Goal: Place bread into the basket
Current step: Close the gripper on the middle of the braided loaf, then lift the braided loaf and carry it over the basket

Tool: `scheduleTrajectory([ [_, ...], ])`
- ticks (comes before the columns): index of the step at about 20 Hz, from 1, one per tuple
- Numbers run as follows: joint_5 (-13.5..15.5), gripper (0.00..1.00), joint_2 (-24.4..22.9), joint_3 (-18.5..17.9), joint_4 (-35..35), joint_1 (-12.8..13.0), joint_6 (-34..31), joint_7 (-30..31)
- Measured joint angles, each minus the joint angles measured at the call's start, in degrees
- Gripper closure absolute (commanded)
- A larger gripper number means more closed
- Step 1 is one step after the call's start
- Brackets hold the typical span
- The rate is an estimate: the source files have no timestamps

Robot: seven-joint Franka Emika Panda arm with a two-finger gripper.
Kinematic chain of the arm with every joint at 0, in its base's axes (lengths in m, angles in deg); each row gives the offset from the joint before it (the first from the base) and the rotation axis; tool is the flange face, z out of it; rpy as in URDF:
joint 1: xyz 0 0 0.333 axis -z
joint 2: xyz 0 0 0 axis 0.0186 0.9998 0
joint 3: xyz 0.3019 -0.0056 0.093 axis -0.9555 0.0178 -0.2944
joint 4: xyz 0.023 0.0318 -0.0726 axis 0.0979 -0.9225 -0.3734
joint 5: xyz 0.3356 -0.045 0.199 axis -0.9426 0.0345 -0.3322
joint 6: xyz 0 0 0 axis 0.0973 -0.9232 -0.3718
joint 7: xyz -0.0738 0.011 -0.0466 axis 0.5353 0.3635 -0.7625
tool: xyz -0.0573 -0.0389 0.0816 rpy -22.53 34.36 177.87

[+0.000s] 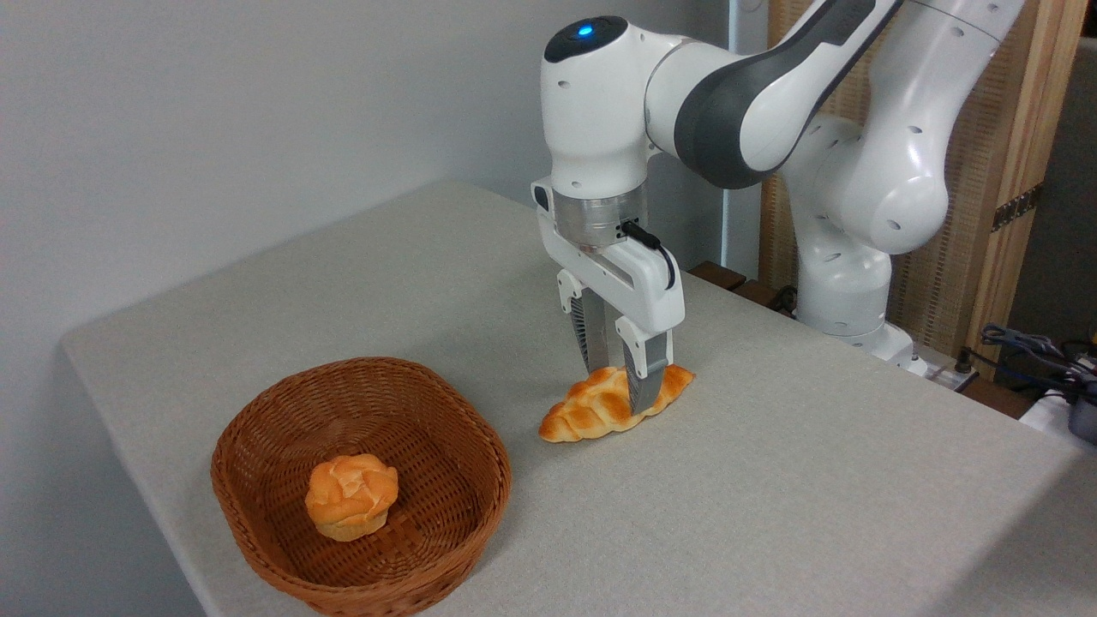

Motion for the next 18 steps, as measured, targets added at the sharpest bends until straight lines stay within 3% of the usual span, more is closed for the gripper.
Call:
scheduleTrajectory([
  [15, 0.0, 0.54, 0.0, 0.0, -0.1, 0.0, 0.0, 0.0],
  [18, 0.0, 0.57, 0.0, 0.0, -0.1, 0.0, 0.0, 0.0],
])
